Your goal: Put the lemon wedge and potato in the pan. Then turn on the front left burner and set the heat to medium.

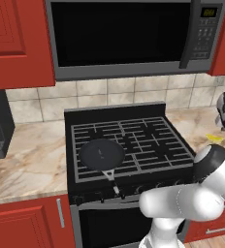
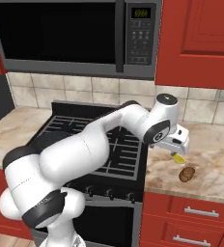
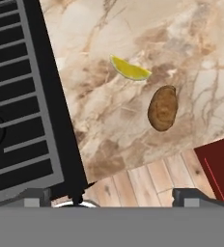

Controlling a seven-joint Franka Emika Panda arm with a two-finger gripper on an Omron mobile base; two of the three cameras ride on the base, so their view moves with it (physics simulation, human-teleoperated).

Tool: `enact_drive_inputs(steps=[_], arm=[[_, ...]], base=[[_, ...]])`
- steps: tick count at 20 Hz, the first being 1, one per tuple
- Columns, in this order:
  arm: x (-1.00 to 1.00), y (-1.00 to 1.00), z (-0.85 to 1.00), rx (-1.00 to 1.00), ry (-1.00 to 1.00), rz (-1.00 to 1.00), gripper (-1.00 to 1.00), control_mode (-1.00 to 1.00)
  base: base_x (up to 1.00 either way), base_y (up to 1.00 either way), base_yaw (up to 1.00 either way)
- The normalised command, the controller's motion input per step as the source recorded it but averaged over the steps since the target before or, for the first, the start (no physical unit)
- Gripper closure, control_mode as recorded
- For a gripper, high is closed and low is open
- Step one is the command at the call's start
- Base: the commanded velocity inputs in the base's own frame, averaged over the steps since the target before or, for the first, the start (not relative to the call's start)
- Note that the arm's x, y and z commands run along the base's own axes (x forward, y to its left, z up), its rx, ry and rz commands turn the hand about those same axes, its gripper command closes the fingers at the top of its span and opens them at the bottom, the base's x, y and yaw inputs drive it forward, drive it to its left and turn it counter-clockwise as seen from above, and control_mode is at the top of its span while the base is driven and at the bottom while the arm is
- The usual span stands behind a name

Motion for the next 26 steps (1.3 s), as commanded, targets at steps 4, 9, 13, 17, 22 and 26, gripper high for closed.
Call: enact_drive_inputs(steps=[4, 9, 13, 17, 22, 26], arm=[[0.26, -0.21, 0.0, 0.0, -0.01, 0.0, -1.0, -1.0], [0.34, -0.15, 0.02, 0.0, 0.05, 0.0, -1.0, -1.0], [0.46, -0.06, 0.0, 0.0, 0.28, -0.02, -1.0, -1.0], [0.09, -0.13, -0.11, 0.0, 0.17, -0.02, -1.0, -1.0], [0.0, -0.08, -0.21, 0.0, 0.09, -0.03, -1.0, -1.0], [-0.04, -0.12, -0.23, 0.0, 0.06, -0.04, -1.0, -1.0]], base=[[0.0, 0.0, 0.0], [0.0, 0.0, 0.0], [0.0, 0.0, 0.0], [0.0, 0.0, 0.0], [0.0, 0.0, 0.0], [0.0, 0.0, 0.0]])
